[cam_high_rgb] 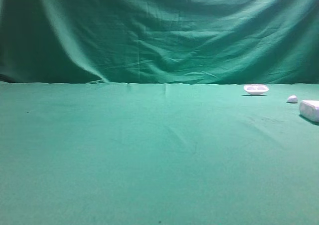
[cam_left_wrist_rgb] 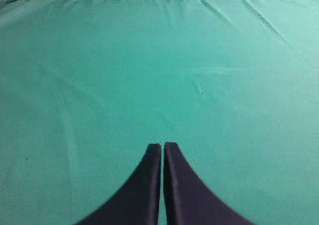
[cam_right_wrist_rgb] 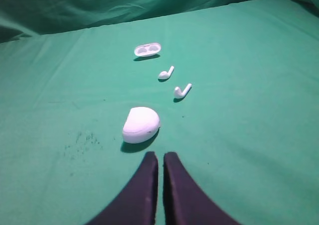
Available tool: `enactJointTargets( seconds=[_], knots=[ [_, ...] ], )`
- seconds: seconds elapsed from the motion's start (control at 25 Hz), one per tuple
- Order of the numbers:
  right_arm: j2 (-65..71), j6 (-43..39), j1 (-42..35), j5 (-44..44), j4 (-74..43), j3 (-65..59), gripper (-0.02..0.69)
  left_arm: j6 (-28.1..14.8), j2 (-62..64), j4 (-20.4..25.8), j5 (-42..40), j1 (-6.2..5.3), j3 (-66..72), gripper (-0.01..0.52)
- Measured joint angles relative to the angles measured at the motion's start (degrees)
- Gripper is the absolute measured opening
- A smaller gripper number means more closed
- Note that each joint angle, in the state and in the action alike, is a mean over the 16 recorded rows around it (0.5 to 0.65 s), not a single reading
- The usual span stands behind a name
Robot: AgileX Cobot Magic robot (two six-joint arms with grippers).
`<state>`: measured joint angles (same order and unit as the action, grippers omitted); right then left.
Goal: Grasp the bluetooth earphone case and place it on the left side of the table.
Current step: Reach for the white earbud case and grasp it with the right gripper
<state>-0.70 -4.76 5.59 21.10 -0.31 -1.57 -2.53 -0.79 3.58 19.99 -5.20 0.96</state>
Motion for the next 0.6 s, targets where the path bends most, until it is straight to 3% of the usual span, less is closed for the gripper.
enactJointTargets(
  seconds=[0.6],
  knots=[
    [0.0, -0.1, 0.0, -0.9, -0.1, 0.0, 0.0, 0.0, 0.0, 0.0, 0.0, 0.0, 0.0, 0.0]
  ],
)
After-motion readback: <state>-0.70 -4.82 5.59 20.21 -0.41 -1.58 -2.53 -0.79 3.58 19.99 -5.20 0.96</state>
